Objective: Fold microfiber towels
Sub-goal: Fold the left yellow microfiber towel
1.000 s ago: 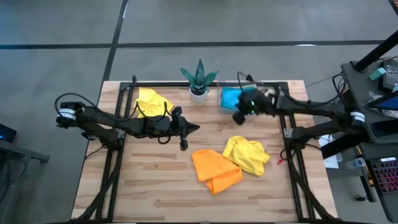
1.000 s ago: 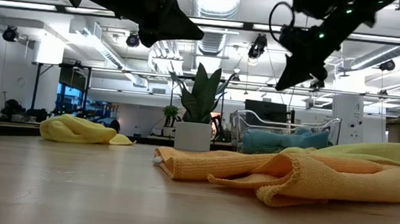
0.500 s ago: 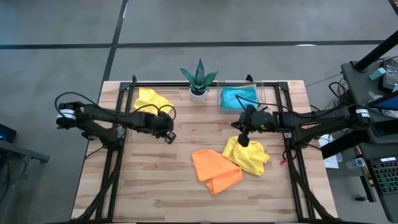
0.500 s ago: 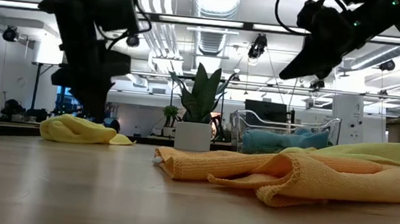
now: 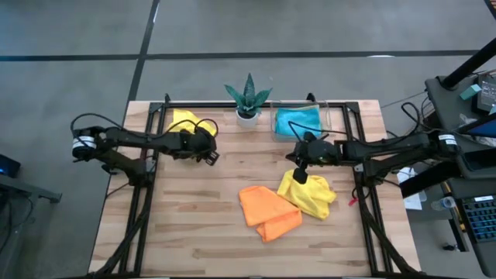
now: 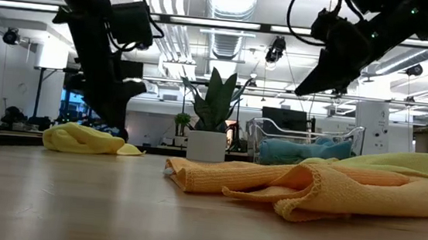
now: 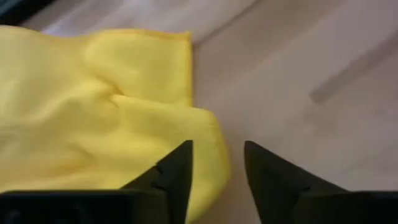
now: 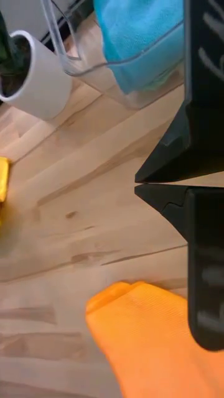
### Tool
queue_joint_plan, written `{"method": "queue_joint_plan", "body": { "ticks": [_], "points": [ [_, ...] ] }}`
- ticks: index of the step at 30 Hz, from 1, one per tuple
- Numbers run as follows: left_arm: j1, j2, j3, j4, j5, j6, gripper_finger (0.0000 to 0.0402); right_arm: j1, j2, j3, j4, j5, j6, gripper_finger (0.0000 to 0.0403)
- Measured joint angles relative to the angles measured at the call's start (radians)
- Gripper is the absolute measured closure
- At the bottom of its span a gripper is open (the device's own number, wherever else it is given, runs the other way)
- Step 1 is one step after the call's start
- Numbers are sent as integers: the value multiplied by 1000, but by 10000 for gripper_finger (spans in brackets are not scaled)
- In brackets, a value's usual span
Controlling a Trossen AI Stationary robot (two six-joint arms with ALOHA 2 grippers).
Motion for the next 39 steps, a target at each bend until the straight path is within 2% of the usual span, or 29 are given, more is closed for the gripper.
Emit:
{"method": "queue_joint_plan", "body": {
  "ticks": [4,14,18,21,23,24,30,39],
  "points": [
    [0,52,0,18,-62,10,232,0,39,0,7,0,4,394],
    [4,266,36,78,-71,-27,227,0,102,0,47,-1,17,394],
    [2,289,44,81,-86,-28,257,0,102,0,52,-1,17,394],
    [4,283,43,71,-83,-24,319,0,102,0,57,-1,16,394],
    [4,267,38,57,-71,-21,372,0,102,0,63,0,15,394],
    [4,256,37,55,-71,-17,386,0,102,0,70,-1,14,394],
    [-37,138,41,51,-59,13,400,0,103,0,86,0,13,394],
    [-164,-151,95,44,-65,106,401,0,103,0,247,-1,14,385]
  ]
}}
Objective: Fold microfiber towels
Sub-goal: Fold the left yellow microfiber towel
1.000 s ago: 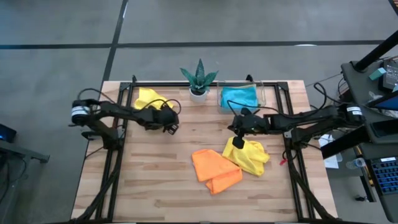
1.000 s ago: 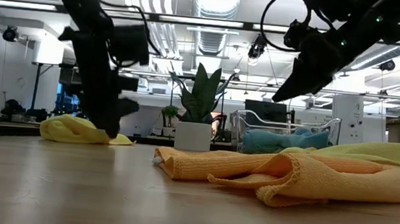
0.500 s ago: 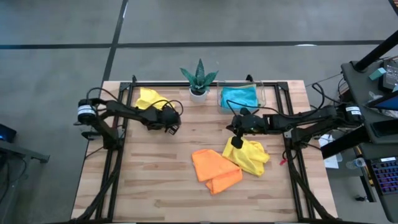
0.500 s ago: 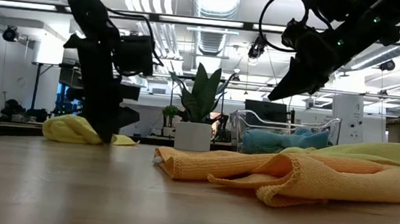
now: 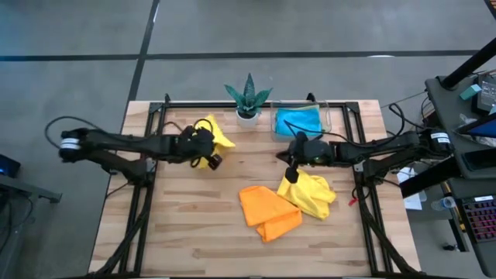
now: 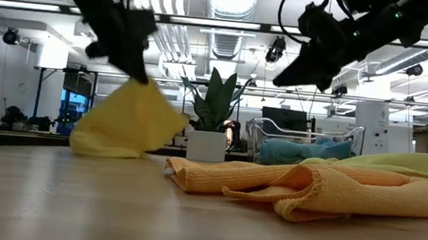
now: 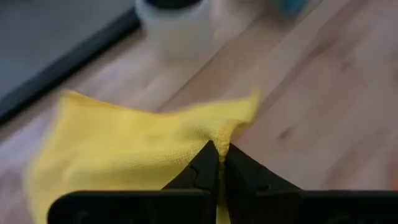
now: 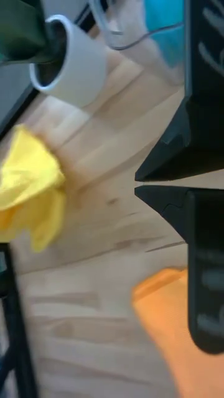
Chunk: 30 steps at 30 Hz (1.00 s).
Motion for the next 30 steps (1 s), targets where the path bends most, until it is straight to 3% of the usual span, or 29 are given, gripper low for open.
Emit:
{"method": "queue_joint_plan", "body": {
  "ticks": [8,17,25,30],
  "points": [
    [-90,-170,20,64,1,89,401,0,0,0,108,0,-33,283],
    [-133,-214,19,174,28,141,402,5,71,0,340,-61,-140,172],
    [-133,-190,19,218,6,164,402,54,291,2,716,-115,-271,155],
    [-133,-176,19,219,-39,161,402,105,413,69,770,-116,-348,165]
  ]
}}
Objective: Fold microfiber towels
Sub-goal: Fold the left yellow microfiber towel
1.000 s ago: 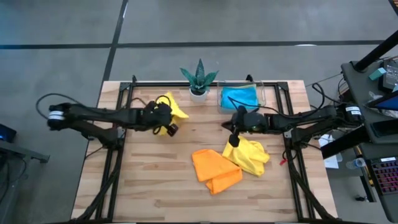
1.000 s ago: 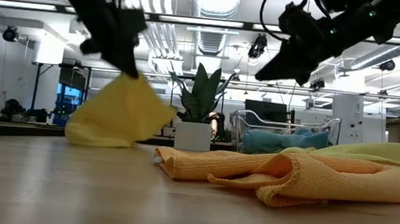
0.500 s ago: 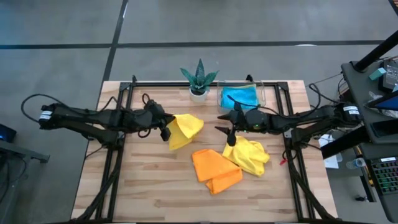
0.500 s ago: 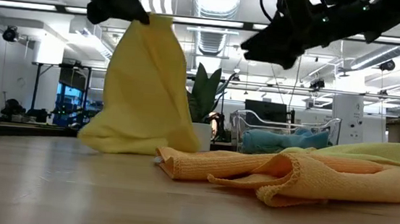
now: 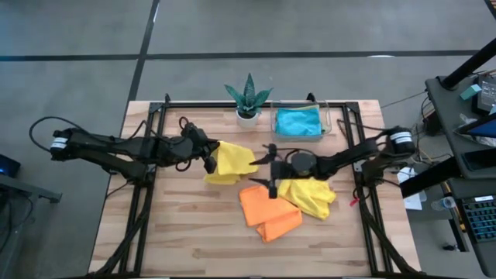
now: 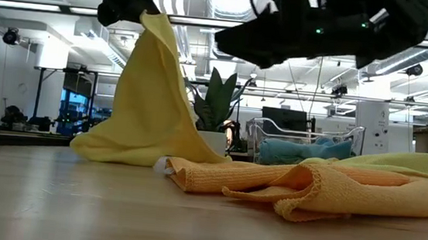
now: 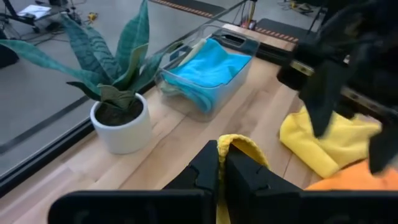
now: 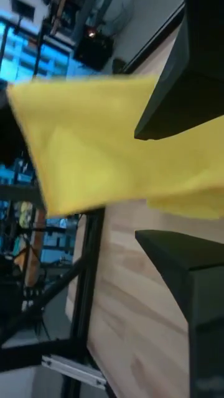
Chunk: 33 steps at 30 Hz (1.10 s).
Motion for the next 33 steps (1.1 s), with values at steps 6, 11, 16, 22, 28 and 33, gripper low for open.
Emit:
{"method": "queue_joint_plan", "body": {
  "ticks": [6,11,16,22,28,33],
  "points": [
    [0,-1,0,12,-2,2,402,24,134,127,-5,72,-36,167],
    [0,-1,0,13,-2,3,402,24,222,221,-3,74,-47,167],
    [0,-1,0,13,-2,6,402,22,300,313,-39,181,-96,168],
    [0,-1,0,5,1,8,402,24,310,381,-156,313,-148,207],
    [0,-1,-1,6,1,29,402,24,306,424,-240,333,-152,359],
    [0,-2,-1,-24,3,78,402,24,300,473,-375,334,-162,392]
  ]
}}
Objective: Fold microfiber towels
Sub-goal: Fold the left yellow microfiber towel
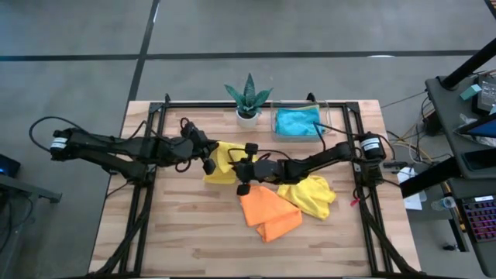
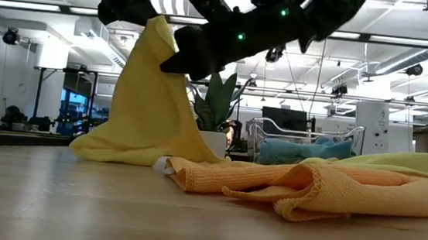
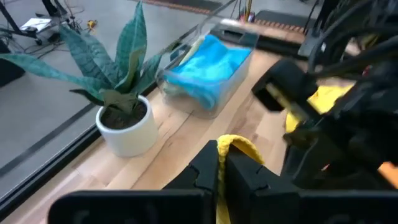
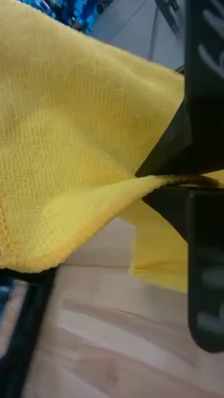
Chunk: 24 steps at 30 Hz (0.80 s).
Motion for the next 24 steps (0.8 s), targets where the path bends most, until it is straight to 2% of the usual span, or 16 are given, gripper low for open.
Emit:
{"method": "queue_joint_plan", "body": {
  "ticks": [3,6,13,18,21,24],
  "points": [
    [0,-7,0,-65,26,0,400,0,-20,31,-117,-1,3,394],
    [1,-19,-1,-143,57,-1,381,0,-49,53,-220,-4,24,394],
    [1,-38,-2,-252,62,15,280,-6,-105,80,-402,-135,63,394],
    [1,-56,-2,-391,118,154,208,-6,-132,100,-489,-160,100,394],
    [1,-58,-2,-460,189,217,186,-7,-134,118,-558,-166,100,394],
    [0,-58,-2,-500,231,223,181,-9,-133,124,-581,-167,101,394]
  ]
}}
